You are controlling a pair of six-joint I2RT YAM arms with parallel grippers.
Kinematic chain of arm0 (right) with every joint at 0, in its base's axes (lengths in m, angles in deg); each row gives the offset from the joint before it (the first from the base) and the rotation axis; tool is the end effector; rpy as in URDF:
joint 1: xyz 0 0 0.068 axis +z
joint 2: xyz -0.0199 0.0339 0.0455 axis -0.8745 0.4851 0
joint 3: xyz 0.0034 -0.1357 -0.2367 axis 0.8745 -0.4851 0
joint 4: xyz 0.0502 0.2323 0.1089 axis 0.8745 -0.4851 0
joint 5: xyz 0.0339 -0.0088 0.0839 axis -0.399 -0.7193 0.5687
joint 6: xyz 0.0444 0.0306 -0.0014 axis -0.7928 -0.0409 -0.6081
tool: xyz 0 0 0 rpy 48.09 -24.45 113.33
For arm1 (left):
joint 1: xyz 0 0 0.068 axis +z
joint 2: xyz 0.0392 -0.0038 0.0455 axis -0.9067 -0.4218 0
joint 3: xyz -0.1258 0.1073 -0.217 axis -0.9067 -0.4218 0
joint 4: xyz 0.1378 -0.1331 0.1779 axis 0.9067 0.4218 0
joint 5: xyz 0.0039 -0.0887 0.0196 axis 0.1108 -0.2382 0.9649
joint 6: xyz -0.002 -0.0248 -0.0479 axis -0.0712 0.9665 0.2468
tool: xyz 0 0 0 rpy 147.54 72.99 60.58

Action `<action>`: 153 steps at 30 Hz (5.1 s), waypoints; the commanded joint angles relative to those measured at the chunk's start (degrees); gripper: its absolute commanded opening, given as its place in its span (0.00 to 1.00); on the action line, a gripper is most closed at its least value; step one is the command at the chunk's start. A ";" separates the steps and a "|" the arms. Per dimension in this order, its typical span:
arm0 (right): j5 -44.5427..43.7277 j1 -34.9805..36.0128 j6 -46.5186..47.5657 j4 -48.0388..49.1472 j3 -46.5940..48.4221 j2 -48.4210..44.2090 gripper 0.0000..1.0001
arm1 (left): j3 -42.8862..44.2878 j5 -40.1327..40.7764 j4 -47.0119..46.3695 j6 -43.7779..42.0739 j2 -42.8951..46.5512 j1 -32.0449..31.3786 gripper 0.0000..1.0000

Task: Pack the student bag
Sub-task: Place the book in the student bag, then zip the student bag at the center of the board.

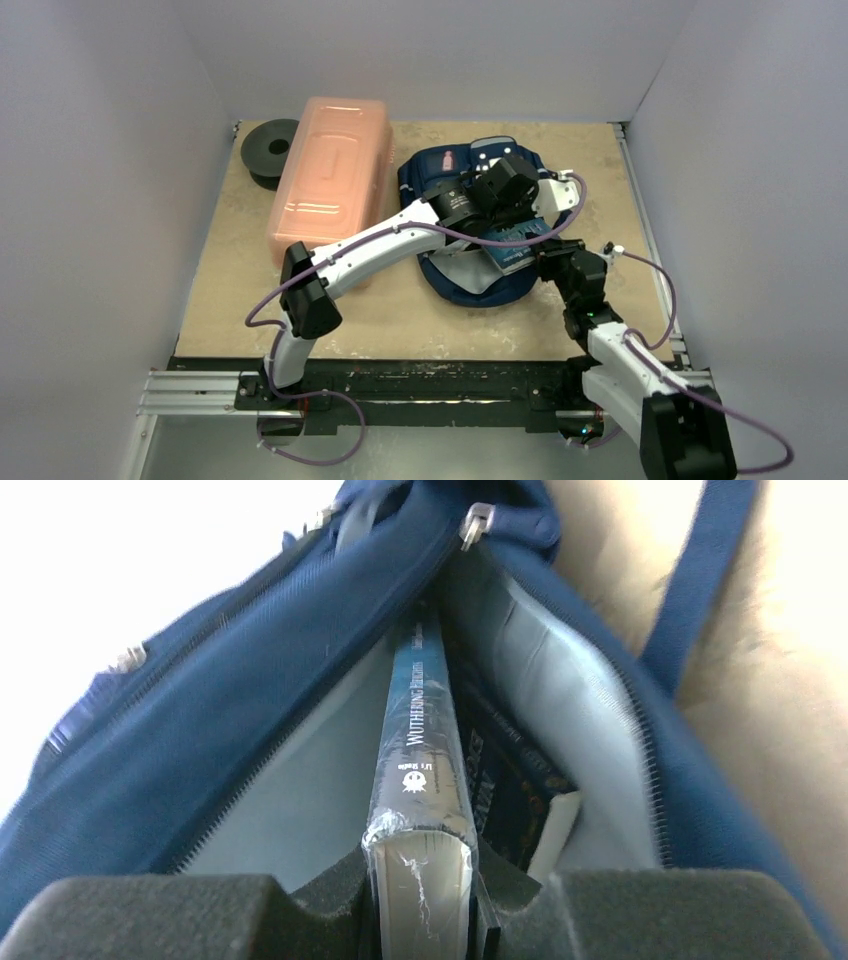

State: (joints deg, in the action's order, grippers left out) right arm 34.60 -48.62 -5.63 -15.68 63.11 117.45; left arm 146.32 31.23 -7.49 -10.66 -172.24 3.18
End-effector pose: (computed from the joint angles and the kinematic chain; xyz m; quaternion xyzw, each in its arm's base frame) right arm 0.1873 0.0361 0.1774 0.4892 0.6215 0.4140 0.4506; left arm 0.2272 -0.4103 0.3702 0.5718 0.6671 -0.0659 0.4730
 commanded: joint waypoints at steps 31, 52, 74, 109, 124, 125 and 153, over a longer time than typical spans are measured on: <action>-13.79 17.29 38.17 -60.72 28.36 -16.15 0.94 | -5.15 -15.63 -11.35 18.33 5.90 5.84 0.00; -16.07 52.03 -2.65 -60.24 53.02 25.58 0.99 | -39.15 -16.95 3.08 53.39 56.61 33.71 1.00; -43.43 52.77 -48.65 -88.29 74.96 62.55 0.69 | -51.38 -4.11 12.06 56.04 77.59 30.08 0.90; 18.31 38.25 38.34 -7.18 21.96 20.02 0.00 | -49.57 -21.40 -4.20 82.22 31.22 28.33 0.77; 20.59 32.16 43.39 -11.80 20.69 12.16 0.00 | -53.90 -12.38 -8.99 96.20 23.28 21.14 0.74; 21.09 32.18 43.74 -11.70 20.85 12.36 0.00 | -54.04 -14.32 -10.81 96.54 22.05 21.17 0.70; 27.68 32.09 40.39 -45.36 24.38 -1.33 0.00 | -32.72 -23.54 -14.26 48.65 11.03 32.71 0.00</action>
State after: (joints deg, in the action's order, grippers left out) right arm 58.41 -17.56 33.31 -47.65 81.95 118.72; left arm 108.66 2.68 -8.86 44.99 -159.44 31.62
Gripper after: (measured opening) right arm 0.037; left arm 0.027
